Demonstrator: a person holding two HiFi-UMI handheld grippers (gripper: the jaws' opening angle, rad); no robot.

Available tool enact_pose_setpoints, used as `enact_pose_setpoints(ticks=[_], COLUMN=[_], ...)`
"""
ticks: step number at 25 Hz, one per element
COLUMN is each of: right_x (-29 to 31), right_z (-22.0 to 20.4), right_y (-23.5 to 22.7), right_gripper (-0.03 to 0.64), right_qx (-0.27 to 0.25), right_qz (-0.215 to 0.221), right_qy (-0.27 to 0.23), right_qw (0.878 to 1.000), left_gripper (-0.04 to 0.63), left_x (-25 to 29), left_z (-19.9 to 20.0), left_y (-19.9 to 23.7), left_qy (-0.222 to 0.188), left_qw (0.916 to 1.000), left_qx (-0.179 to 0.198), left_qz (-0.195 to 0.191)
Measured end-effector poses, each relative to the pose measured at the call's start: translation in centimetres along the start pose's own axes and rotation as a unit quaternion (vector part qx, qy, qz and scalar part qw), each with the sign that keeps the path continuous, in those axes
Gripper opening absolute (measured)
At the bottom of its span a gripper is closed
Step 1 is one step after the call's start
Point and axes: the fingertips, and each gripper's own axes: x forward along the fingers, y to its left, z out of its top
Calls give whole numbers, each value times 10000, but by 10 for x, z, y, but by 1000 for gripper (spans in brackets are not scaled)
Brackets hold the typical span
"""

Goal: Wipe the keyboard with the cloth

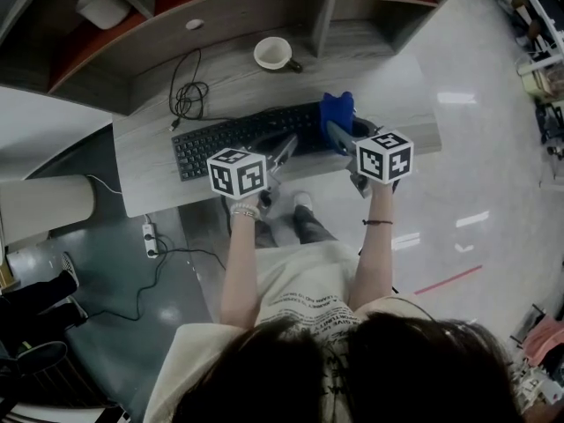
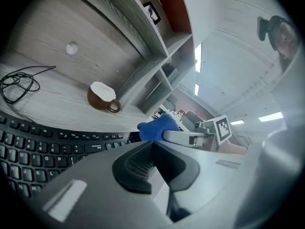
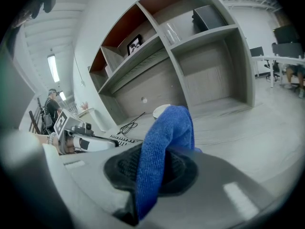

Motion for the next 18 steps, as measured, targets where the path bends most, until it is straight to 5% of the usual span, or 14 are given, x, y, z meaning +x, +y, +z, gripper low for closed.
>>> enact_pose_setpoints(ticks=[18], right_x=[15], right_z=[-6], right_y=[31], right_gripper=[58], right_qx=[-65], right_qz=[-48], right_qy=[52], right_qw=[10000], left_gripper=[3], left_x=[-35], left_z=[-4], left_y=[10], left_qy=[-125], left_qw=[9999], left_qx=[-59], left_qz=[-11])
